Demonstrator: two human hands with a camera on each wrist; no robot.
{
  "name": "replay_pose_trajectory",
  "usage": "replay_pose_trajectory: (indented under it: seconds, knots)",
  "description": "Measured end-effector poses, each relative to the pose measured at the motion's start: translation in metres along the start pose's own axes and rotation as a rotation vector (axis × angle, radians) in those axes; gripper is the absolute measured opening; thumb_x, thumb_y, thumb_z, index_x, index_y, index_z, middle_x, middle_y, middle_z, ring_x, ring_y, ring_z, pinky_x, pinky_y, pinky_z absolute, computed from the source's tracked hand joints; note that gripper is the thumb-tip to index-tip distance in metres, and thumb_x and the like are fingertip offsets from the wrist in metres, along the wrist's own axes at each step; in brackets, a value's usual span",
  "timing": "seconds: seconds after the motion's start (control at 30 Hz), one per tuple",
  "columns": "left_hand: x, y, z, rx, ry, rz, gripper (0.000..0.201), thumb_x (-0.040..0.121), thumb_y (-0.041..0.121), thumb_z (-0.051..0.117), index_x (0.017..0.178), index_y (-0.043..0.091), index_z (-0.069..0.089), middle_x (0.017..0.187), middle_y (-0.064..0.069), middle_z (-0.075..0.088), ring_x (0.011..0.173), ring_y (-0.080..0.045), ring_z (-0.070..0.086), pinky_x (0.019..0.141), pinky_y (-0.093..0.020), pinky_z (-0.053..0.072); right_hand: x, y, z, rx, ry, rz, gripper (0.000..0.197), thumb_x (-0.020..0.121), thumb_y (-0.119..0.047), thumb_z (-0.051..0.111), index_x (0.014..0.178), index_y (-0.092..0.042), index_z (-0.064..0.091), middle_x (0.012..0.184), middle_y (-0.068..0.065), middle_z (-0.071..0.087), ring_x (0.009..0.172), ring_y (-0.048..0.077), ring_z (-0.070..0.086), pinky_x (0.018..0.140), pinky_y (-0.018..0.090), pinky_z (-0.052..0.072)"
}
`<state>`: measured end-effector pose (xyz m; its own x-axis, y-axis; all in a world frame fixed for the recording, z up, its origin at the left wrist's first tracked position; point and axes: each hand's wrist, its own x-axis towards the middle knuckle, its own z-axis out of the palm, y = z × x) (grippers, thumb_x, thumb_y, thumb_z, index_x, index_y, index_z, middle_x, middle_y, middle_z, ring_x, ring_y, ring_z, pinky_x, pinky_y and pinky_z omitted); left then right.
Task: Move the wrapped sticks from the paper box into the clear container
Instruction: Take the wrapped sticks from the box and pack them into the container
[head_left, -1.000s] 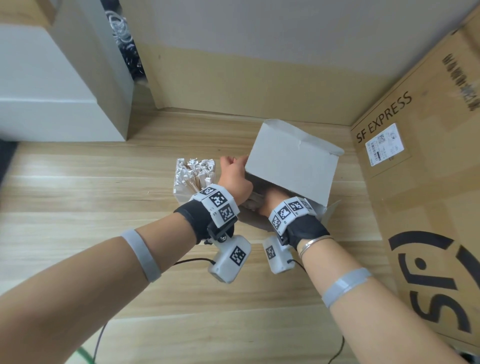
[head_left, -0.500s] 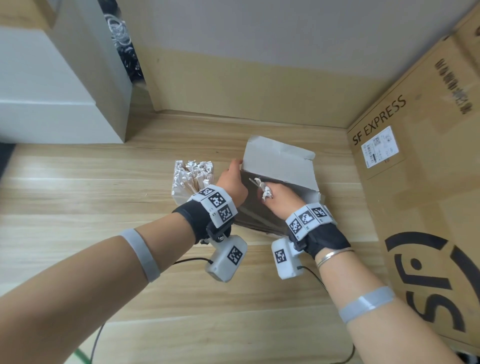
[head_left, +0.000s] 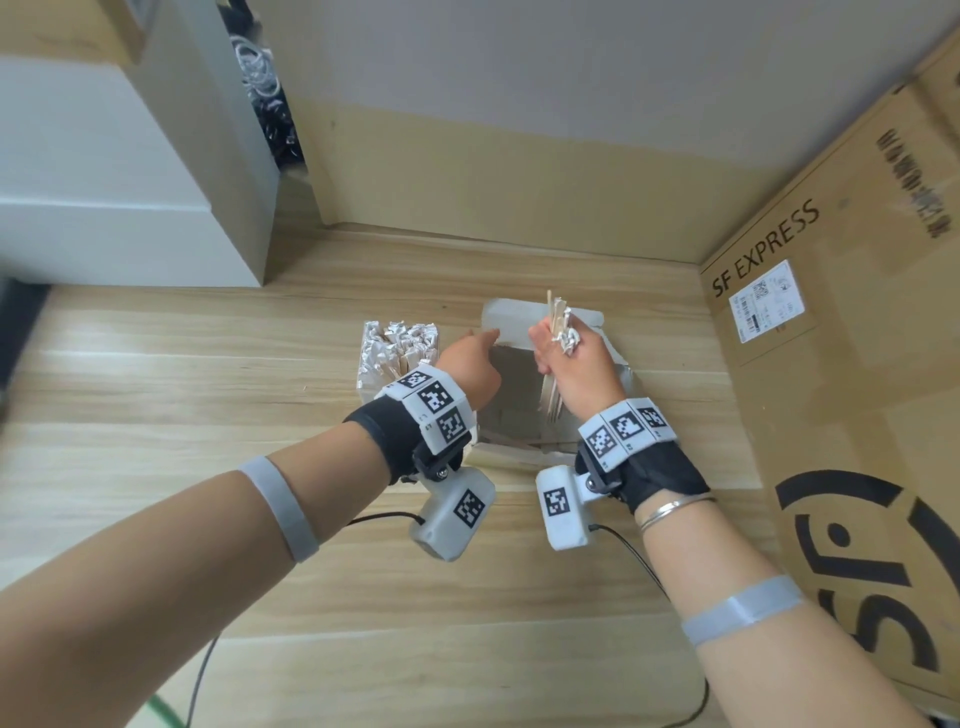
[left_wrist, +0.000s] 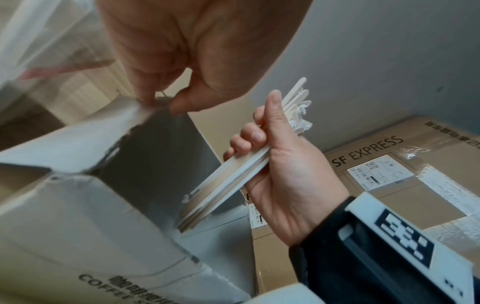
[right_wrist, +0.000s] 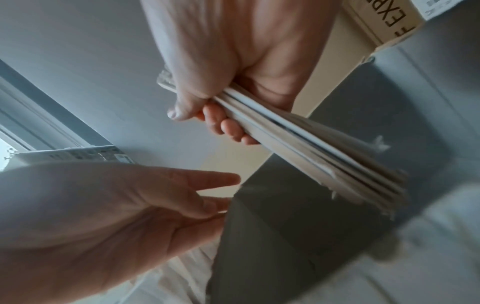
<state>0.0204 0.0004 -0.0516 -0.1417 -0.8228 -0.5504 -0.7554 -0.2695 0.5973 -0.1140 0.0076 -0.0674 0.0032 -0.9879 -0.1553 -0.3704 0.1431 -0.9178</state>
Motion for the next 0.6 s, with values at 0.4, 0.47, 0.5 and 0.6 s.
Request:
replay_pose_trajectory:
  seconds: [0.4,0.47,0.5,0.6]
  knots:
    - [-0.009,-0.042,-0.045,0.227,0.249,0.14,0.046,0.087,0.02,0.057,0.133,0.022,0.05,0.152,-0.008,0.028,0.145,-0.029,0.014,0.118,-0.045,0.009,0.015,-0.062,0.048,0.333,0.033,-0.218,0.023,0.09,-0.026,0.057,0.07,-0.021,0.047,0.044,-0.012,0.043,0.045,0.006,0.039,0.056,0.026,0.037]
    - [-0.008,-0.052,-0.048,0.275,0.217,0.039,0.053,0.085,0.036,0.059,0.136,0.03,0.044,0.155,-0.005,0.023,0.146,-0.036,0.006,0.117,-0.053,0.003,0.015,-0.07,0.057,0.398,0.006,-0.226,0.027,0.077,-0.045,0.06,0.071,-0.022,0.048,0.044,-0.012,0.044,0.045,0.007,0.04,0.056,0.027,0.038]
    - [-0.007,-0.057,-0.05,0.275,0.205,0.013,0.056,0.083,0.039,0.06,0.136,0.032,0.043,0.154,-0.005,0.024,0.144,-0.039,0.009,0.117,-0.054,0.007,0.016,-0.072,0.06,0.419,-0.006,-0.226,0.032,0.072,-0.052,0.061,0.071,-0.023,0.048,0.044,-0.012,0.044,0.045,0.007,0.04,0.057,0.027,0.038]
    - [-0.004,-0.069,-0.055,0.205,0.166,0.049,0.054,0.085,0.031,0.06,0.136,0.026,0.045,0.143,-0.01,0.039,0.129,-0.032,0.042,0.109,-0.042,0.035,0.017,-0.077,0.07,0.501,-0.035,-0.208,0.041,0.065,-0.06,0.063,0.072,-0.022,0.049,0.044,-0.013,0.044,0.045,0.007,0.041,0.056,0.025,0.039]
